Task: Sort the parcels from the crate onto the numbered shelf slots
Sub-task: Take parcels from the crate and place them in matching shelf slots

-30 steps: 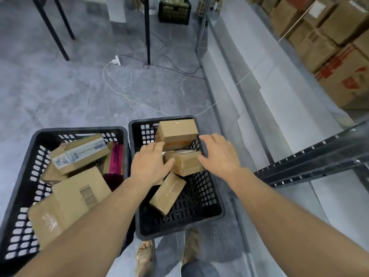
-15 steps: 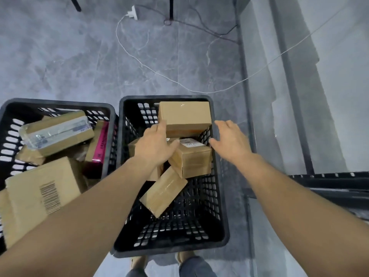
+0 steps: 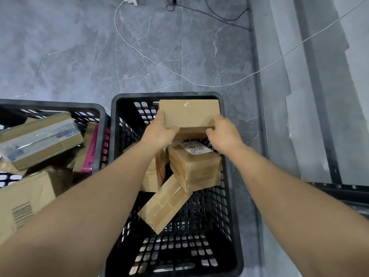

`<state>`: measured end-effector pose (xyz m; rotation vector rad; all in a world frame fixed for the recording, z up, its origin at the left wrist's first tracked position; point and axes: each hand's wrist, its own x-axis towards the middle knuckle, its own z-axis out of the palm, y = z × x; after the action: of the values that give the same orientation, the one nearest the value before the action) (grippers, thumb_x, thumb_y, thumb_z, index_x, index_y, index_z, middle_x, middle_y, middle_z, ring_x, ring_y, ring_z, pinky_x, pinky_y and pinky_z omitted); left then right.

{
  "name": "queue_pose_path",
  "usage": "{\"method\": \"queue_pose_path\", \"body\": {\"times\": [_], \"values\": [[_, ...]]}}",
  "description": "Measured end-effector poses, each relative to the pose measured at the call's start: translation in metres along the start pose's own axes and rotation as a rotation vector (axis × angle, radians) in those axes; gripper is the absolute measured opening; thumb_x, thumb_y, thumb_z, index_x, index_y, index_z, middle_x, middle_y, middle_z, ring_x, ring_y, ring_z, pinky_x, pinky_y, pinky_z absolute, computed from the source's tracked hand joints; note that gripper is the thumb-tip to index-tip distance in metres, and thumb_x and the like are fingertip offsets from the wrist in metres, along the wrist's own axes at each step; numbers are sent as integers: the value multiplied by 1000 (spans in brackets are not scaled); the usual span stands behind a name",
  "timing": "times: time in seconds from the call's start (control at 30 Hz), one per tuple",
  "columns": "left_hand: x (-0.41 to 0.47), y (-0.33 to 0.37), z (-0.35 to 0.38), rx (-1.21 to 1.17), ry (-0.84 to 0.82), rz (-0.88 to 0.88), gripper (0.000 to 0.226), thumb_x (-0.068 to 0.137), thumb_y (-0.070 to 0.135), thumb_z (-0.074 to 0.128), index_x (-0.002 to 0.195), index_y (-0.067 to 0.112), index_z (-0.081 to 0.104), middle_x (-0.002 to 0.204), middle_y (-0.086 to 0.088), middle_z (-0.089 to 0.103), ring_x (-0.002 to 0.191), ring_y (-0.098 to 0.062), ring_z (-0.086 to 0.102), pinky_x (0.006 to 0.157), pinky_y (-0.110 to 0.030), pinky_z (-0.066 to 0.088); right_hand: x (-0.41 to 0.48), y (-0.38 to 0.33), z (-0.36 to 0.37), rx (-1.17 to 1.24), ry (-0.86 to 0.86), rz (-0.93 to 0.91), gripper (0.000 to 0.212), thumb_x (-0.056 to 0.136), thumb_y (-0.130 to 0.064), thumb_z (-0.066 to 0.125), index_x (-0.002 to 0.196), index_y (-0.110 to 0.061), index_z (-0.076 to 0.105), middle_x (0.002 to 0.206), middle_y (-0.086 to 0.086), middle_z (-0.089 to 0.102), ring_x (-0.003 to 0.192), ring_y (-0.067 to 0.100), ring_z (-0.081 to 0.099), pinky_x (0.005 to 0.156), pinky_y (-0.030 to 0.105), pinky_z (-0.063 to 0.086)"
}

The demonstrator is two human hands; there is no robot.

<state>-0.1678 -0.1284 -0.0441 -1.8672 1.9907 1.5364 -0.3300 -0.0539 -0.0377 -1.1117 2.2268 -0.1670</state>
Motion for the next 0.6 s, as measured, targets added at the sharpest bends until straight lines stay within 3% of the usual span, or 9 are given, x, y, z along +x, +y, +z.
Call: {"method": "queue_pose_path", "body": {"times": [0.17,0.23,0.3,0.37,0.43,0.5,0.6], "values": [[4,-10,-5,-151,21,-31,54,88,36,54,138,24,36,121,3,58,109,-24,57,100,-40,44,3,-1,10,98,88,88,37,92,-15,49,127,-6,42,124,14,49,109,31,52,83,38,44],[0,-17,-6,-262,50,-134,74,80,56,53,142,23,33,125,3,55,113,-24,55,99,-41,45,1,-2,11,187,104,114,39,93,-24,49,126,-5,43,124,13,49,107,30,53,82,40,47],[-6,-27,-7,-325,63,-241,95,62,79,45,143,30,35,133,0,50,116,-27,53,96,-45,48,-5,-4,10,267,66,136,38,95,-40,43,115,-8,51,115,10,56,92,23,56,68,34,42],[-16,-33,-11,-358,58,-289,97,61,88,35,139,31,40,133,-1,49,113,-28,54,89,-46,52,-16,-8,7,364,-4,179,48,97,-54,33,100,-12,56,105,9,60,86,20,56,67,33,41],[-25,-35,-17,-382,77,-321,92,71,87,29,140,26,37,135,-3,46,107,-30,56,86,-47,53,-25,-11,8,462,-39,255,67,94,-64,26,99,-8,62,107,11,62,96,25,57,83,37,47],[-31,-37,-23,-411,131,-350,88,78,83,26,142,23,32,139,-5,42,112,-33,53,87,-50,52,-36,-15,10,582,-69,325,83,87,-75,25,120,-8,61,121,12,60,109,29,56,96,44,46],[-50,-39,-33,-476,209,-345,67,89,66,37,133,17,34,126,-5,49,111,-31,51,90,-52,49,-57,-18,17,859,-137,414,98,65,-88,36,138,-23,45,134,3,54,117,26,54,96,50,47]]}}
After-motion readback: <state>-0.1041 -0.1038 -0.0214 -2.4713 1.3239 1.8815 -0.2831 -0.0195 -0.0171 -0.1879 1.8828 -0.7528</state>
